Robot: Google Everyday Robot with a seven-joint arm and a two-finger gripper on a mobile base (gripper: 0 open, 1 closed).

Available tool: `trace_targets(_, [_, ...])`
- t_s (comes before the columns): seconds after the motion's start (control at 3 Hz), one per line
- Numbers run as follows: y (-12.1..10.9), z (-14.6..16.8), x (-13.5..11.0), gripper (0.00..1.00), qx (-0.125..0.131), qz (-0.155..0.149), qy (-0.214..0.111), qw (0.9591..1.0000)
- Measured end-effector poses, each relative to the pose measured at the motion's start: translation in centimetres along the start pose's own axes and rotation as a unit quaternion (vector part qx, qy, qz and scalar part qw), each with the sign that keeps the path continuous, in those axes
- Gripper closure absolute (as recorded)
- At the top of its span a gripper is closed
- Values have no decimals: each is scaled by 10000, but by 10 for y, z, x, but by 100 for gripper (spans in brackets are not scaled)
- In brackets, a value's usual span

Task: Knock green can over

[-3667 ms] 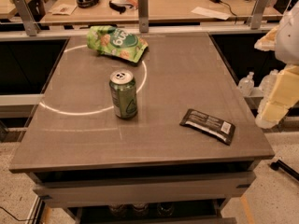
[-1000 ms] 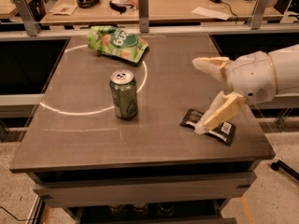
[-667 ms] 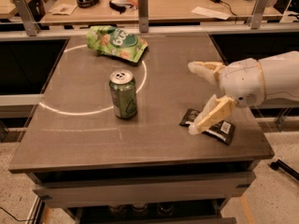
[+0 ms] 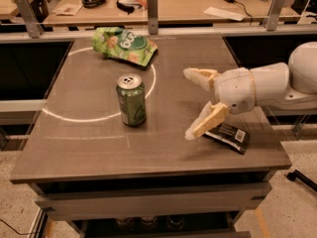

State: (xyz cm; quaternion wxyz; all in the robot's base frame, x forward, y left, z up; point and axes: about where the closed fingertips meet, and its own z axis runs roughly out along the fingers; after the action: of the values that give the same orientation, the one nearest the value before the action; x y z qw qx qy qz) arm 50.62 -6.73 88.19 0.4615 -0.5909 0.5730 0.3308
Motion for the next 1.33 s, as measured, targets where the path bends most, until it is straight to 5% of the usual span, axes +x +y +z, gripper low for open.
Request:
trace_targets(0.67, [-14, 58, -13, 0, -684, 91, -738, 9949])
trace_targets(1.33, [-14, 95, -30, 0, -723, 553, -882, 9919])
